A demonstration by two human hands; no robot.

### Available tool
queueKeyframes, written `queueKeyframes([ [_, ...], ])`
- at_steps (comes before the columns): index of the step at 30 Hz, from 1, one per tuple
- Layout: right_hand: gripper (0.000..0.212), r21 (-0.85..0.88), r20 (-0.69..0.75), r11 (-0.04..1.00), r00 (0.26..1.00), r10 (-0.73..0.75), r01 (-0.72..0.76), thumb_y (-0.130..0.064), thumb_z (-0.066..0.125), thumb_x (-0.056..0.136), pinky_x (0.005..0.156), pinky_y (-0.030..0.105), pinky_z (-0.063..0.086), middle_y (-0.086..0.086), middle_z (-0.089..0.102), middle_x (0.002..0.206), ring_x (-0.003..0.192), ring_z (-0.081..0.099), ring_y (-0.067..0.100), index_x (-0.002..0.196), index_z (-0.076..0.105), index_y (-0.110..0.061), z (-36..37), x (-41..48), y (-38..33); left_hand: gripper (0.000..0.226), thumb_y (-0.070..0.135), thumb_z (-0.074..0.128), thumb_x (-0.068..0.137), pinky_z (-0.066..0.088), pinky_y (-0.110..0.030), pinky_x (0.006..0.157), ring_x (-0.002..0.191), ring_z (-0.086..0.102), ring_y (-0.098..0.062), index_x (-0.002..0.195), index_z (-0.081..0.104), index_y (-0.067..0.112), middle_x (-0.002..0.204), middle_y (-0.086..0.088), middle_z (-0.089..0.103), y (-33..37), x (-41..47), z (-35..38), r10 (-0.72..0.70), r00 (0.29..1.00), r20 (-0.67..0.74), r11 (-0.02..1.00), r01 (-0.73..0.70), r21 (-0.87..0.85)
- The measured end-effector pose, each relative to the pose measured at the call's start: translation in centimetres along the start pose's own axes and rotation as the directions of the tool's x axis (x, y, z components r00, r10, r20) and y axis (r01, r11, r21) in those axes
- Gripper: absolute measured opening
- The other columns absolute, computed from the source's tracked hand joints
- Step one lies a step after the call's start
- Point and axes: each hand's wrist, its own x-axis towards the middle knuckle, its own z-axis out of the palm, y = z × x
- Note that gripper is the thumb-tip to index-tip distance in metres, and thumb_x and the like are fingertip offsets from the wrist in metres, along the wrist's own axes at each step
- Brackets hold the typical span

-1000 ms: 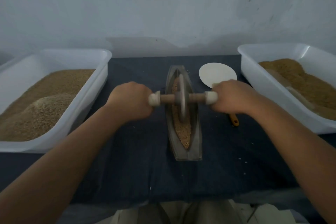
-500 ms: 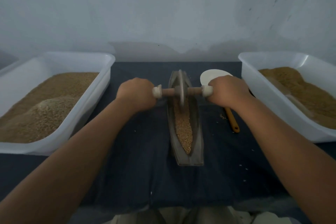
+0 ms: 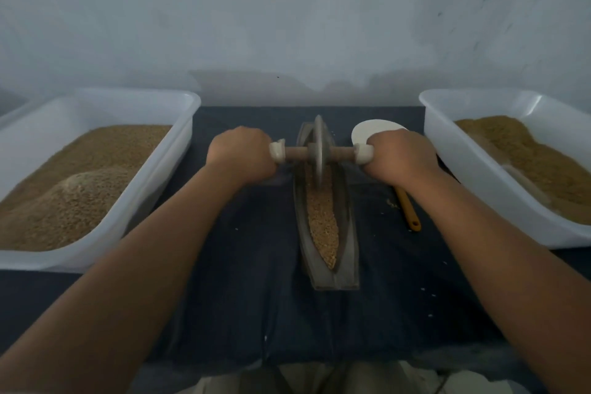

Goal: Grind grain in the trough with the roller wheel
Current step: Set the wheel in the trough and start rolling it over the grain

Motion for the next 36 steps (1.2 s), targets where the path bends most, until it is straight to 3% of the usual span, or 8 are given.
queueKeyframes([
  [5, 0.022, 0.084, 0.376, 0.996, 0.927, -0.022, -0.01, -0.047, 0.062, 0.08, 0.054, 0.03, 0.042, -0.008, 0.064, 0.069, 0.065, 0.06, 0.012, 0.069, 0.065, -0.028, -1.3, -2.6, 1.2, 0.023, 0.048, 0.059, 0.078, 0.046, -0.031, 0.058, 0.066, 0.062, -0.018, 0.069, 0.057, 0.028, 0.069, 0.008, 0.059, -0.2, -3.7, -1.2, 0.131, 0.988, 0.086, 0.991, -0.133, 0.018],
  [8, 0.016, 0.26, 0.545, 0.966, 0.825, -0.149, 0.003, -0.05, 0.063, 0.064, 0.049, 0.027, 0.041, -0.016, 0.066, 0.07, 0.058, 0.064, 0.005, 0.077, 0.067, -0.041, -2.8, -6.4, 2.1, 0.028, 0.051, 0.059, 0.072, 0.027, -0.022, 0.045, 0.045, 0.045, -0.006, 0.057, 0.047, 0.031, 0.051, 0.013, 0.046, -0.7, -8.3, -1.0, 0.277, 0.959, -0.06, 0.956, -0.269, 0.116],
  [14, 0.037, 0.054, 0.148, 0.998, 0.988, 0.035, -0.043, -0.064, 0.05, 0.087, 0.057, 0.033, 0.046, -0.008, 0.06, 0.068, 0.066, 0.059, 0.017, 0.071, 0.059, -0.031, 0.3, -4.1, 0.8, 0.026, 0.048, 0.059, 0.08, 0.043, -0.029, 0.055, 0.06, 0.057, -0.018, 0.065, 0.055, 0.027, 0.067, 0.008, 0.058, 0.1, -3.3, -0.8, 0.104, 0.995, 0.007, 0.992, -0.104, 0.077],
  [17, 0.032, 0.029, -0.069, 1.0, 0.998, 0.007, -0.006, -0.047, 0.06, 0.088, 0.054, 0.03, 0.039, -0.006, 0.052, 0.063, 0.06, 0.052, 0.022, 0.068, 0.057, -0.023, 0.6, -1.4, 0.0, 0.029, 0.047, 0.064, 0.081, 0.05, -0.035, 0.066, 0.071, 0.063, -0.025, 0.067, 0.054, 0.024, 0.072, 0.005, 0.059, 0.1, 0.1, -0.6, 0.018, 0.999, 0.032, 1.0, -0.018, 0.019],
  [21, 0.023, 0.013, 0.099, 0.999, 0.994, -0.044, 0.043, -0.038, 0.065, 0.082, 0.054, 0.03, 0.043, -0.005, 0.057, 0.066, 0.061, 0.053, 0.017, 0.066, 0.059, -0.023, -1.3, -0.8, 0.1, 0.025, 0.047, 0.06, 0.082, 0.046, -0.031, 0.06, 0.065, 0.06, -0.017, 0.069, 0.06, 0.025, 0.071, 0.007, 0.062, -0.6, -1.9, -0.1, 0.062, 0.993, 0.098, 0.998, -0.061, -0.019],
  [27, 0.023, 0.195, 0.479, 0.978, 0.863, -0.163, 0.076, -0.053, 0.06, 0.066, 0.053, 0.033, 0.053, -0.012, 0.067, 0.066, 0.056, 0.062, 0.006, 0.073, 0.065, -0.032, -4.1, -6.3, 1.7, 0.032, 0.06, 0.045, 0.071, 0.034, -0.025, 0.047, 0.053, 0.054, -0.007, 0.066, 0.056, 0.031, 0.058, 0.012, 0.056, -2.2, -9.3, 0.2, 0.193, 0.979, 0.07, 0.981, -0.191, -0.032],
  [33, 0.034, 0.015, 0.068, 1.0, 0.998, -0.02, 0.019, -0.055, 0.058, 0.091, 0.056, 0.032, 0.043, -0.006, 0.059, 0.069, 0.064, 0.054, 0.017, 0.071, 0.059, -0.027, -0.2, -2.4, 0.5, 0.024, 0.047, 0.061, 0.082, 0.041, -0.029, 0.054, 0.06, 0.055, -0.015, 0.07, 0.06, 0.026, 0.07, 0.008, 0.06, -0.1, -2.4, 0.1, -0.001, 0.999, 0.032, 0.998, -0.001, 0.058],
  [36, 0.034, 0.028, 0.051, 0.999, 0.998, 0.027, -0.028, -0.048, 0.059, 0.091, 0.056, 0.031, 0.04, -0.005, 0.059, 0.069, 0.064, 0.052, 0.017, 0.066, 0.057, -0.026, 0.6, -0.6, 0.3, 0.021, 0.042, 0.066, 0.083, 0.042, -0.029, 0.054, 0.061, 0.057, -0.017, 0.072, 0.063, 0.025, 0.071, 0.006, 0.062, 0.4, -0.5, -0.3, -0.01, 1.0, 0.028, 0.999, 0.009, 0.052],
])
